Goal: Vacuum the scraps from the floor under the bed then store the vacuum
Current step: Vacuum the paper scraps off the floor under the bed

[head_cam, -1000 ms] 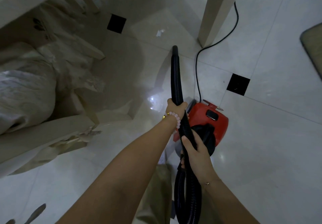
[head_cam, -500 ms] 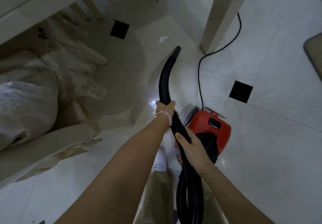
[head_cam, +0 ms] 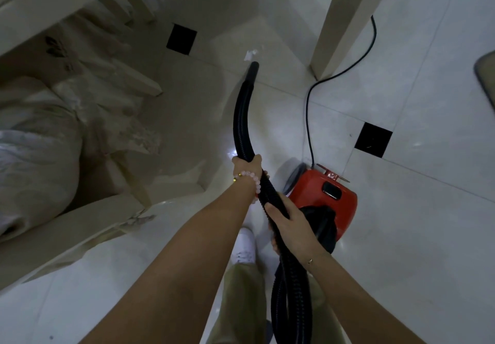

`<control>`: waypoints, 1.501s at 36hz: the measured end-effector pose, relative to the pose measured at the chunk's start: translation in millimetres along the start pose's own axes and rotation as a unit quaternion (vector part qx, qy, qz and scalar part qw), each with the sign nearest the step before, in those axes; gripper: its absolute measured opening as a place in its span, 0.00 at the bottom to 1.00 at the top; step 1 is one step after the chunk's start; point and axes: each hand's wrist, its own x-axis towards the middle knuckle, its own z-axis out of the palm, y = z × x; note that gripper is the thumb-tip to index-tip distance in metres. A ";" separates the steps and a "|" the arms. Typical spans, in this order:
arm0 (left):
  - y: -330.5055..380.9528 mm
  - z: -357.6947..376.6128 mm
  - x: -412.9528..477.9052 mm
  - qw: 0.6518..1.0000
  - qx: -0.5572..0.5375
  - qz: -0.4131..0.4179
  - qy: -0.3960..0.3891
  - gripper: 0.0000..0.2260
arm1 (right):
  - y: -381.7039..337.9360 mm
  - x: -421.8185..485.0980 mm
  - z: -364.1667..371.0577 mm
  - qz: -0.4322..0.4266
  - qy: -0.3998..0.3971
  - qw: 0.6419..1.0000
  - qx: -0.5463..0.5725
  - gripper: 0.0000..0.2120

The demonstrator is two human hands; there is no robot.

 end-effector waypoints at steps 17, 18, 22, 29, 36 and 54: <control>10.3 3.1 4.2 0.996 0.058 0.001 0.067 0.08 | -2.3 10.7 -3.4 -0.003 -0.011 1.000 -0.007 0.12; 10.4 3.4 5.0 0.996 0.061 0.001 0.065 0.07 | -2.1 11.4 -3.9 -0.003 -0.011 1.000 -0.009 0.12; 11.9 3.6 8.7 0.996 0.074 0.004 0.059 0.10 | -3.1 15.2 -4.4 -0.007 -0.008 1.000 -0.012 0.13; 20.4 3.2 10.4 0.999 0.049 -0.001 -0.007 0.09 | -10.1 19.4 -3.1 -0.023 -0.004 1.000 -0.009 0.13; 25.4 5.4 -0.7 0.999 0.048 -0.001 -0.018 0.17 | -11.8 15.2 -2.1 -0.033 -0.003 0.999 0.001 0.09; 28.9 10.7 -16.7 0.995 -0.027 -0.062 -0.071 0.12 | -5.3 6.1 -3.4 -0.040 0.026 0.999 0.012 0.12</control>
